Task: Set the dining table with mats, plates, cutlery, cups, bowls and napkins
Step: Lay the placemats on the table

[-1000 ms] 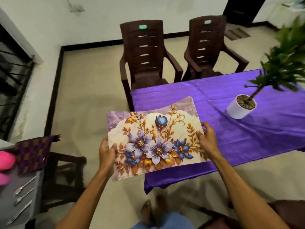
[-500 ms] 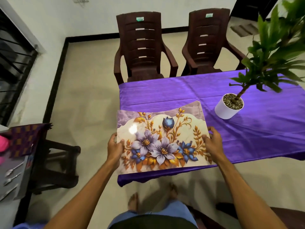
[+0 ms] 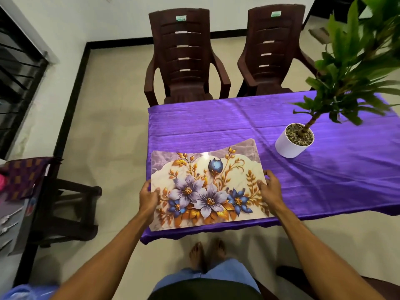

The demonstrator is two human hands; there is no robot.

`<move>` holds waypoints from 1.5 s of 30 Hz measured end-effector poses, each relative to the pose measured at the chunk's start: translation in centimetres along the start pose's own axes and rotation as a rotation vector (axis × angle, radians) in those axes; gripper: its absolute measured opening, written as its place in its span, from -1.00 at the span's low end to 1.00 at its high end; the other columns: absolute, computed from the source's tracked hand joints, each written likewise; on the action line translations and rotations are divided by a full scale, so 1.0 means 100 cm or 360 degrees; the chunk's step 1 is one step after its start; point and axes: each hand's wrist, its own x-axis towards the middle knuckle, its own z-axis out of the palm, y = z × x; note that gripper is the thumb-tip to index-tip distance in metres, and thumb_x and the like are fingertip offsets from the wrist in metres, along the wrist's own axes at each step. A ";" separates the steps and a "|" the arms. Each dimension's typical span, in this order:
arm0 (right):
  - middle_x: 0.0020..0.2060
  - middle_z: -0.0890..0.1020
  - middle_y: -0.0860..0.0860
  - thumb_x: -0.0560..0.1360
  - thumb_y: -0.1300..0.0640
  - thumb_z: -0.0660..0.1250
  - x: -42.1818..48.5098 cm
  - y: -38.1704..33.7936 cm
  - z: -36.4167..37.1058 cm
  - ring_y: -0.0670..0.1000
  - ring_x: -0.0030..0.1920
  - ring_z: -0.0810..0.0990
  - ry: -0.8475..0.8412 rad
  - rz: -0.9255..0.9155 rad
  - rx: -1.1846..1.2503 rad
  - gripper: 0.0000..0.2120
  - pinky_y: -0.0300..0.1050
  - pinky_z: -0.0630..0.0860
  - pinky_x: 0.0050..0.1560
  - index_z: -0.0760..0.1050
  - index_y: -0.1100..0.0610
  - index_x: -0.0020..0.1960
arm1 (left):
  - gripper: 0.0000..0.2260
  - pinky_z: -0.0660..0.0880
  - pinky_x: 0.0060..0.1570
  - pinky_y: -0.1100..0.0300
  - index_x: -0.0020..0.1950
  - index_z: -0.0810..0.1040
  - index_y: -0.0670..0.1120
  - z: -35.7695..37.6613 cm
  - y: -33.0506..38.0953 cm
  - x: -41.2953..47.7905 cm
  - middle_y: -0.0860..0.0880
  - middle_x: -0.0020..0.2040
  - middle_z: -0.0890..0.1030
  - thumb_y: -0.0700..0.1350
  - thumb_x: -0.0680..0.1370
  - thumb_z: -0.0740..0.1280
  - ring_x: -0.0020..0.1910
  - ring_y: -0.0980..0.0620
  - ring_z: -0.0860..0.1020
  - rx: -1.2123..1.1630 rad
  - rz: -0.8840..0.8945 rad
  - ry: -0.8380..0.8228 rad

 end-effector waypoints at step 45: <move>0.17 0.41 0.03 0.09 -0.15 0.67 0.136 -0.042 0.059 0.13 0.26 0.39 -0.0641 -0.0857 -0.1736 -0.06 0.20 0.25 0.30 0.36 0.04 0.36 | -0.14 0.32 0.19 0.01 0.39 0.41 -0.06 0.043 0.065 0.120 -0.11 0.24 0.42 0.03 0.16 0.67 0.23 -0.17 0.38 0.1939 0.0832 -0.0417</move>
